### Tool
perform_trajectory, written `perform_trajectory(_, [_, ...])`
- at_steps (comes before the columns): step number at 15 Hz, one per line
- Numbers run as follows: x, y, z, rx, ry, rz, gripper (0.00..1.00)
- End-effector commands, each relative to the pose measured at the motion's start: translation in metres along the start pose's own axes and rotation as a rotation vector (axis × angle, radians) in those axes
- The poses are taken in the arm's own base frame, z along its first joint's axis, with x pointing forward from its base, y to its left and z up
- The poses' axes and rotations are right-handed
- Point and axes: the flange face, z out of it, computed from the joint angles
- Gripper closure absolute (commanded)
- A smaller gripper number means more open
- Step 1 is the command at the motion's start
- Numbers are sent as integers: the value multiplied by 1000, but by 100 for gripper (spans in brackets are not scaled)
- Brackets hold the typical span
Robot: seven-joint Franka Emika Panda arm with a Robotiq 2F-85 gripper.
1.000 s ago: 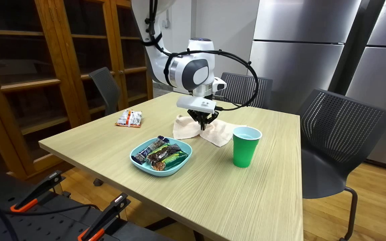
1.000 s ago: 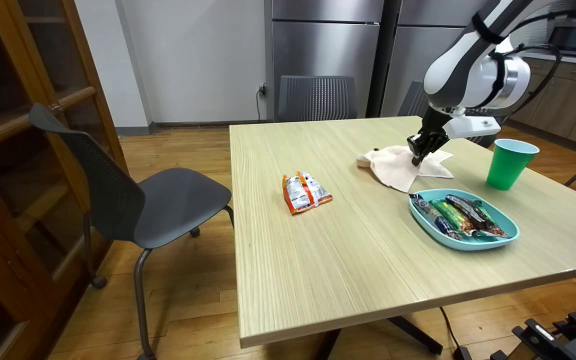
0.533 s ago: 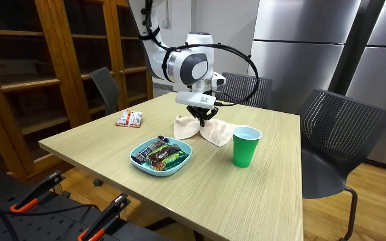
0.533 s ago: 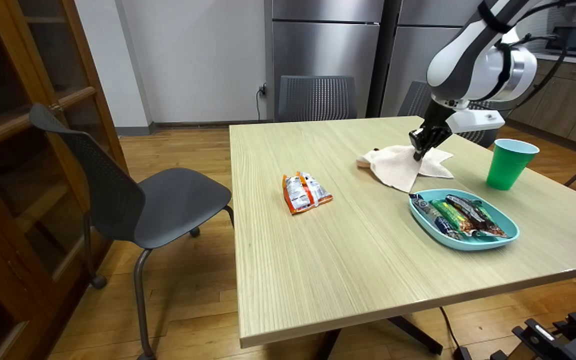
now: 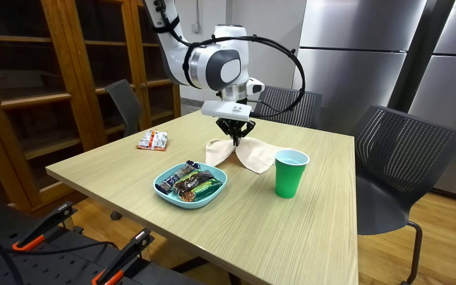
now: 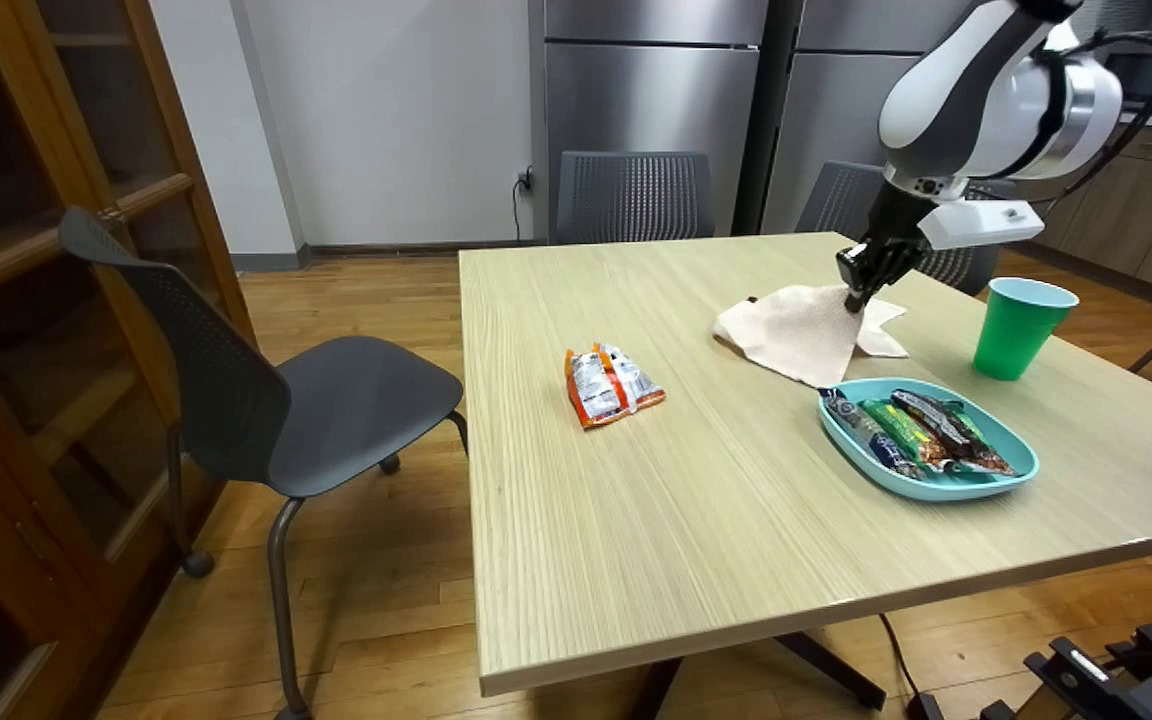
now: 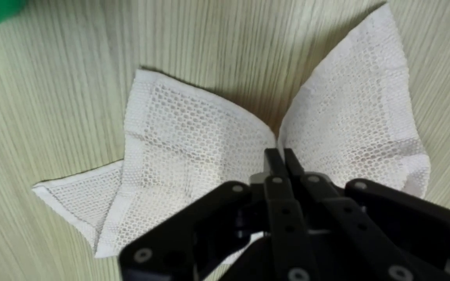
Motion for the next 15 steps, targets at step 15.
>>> perform_trajectory(15, [-21, -36, -94, 3, 15, -67, 99])
